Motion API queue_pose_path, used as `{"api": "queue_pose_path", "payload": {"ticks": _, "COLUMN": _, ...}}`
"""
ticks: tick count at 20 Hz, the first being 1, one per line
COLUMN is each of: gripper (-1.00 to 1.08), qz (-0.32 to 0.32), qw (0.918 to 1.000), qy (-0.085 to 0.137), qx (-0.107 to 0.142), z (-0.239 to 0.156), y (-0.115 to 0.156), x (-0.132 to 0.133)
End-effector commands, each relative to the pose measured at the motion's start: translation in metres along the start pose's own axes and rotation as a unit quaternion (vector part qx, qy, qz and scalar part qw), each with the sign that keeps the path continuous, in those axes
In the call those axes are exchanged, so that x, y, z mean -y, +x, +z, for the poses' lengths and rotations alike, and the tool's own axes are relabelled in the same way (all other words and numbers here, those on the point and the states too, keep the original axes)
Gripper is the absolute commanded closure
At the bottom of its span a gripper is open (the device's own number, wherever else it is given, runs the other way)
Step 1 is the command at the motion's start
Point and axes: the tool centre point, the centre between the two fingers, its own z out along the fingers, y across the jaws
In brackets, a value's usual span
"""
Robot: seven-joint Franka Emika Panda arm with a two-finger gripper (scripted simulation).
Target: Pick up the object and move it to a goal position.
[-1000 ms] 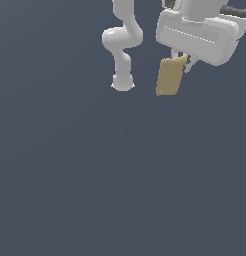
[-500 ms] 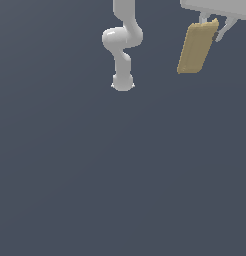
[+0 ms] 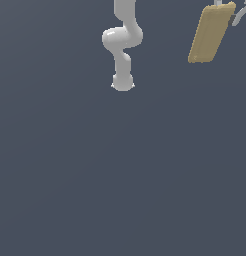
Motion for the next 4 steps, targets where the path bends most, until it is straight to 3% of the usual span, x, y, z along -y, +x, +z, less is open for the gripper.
{"api": "queue_pose_path", "payload": {"ticks": 1, "gripper": 1.08, "qz": 0.000, "qw": 1.0000, "qy": 0.000, "qx": 0.000, "z": -0.0032, "y": -0.0017, "x": 0.0012}}
{"api": "queue_pose_path", "payload": {"ticks": 4, "gripper": 1.08, "qz": 0.000, "qw": 1.0000, "qy": 0.000, "qx": 0.000, "z": -0.0043, "y": -0.0023, "x": 0.0016}}
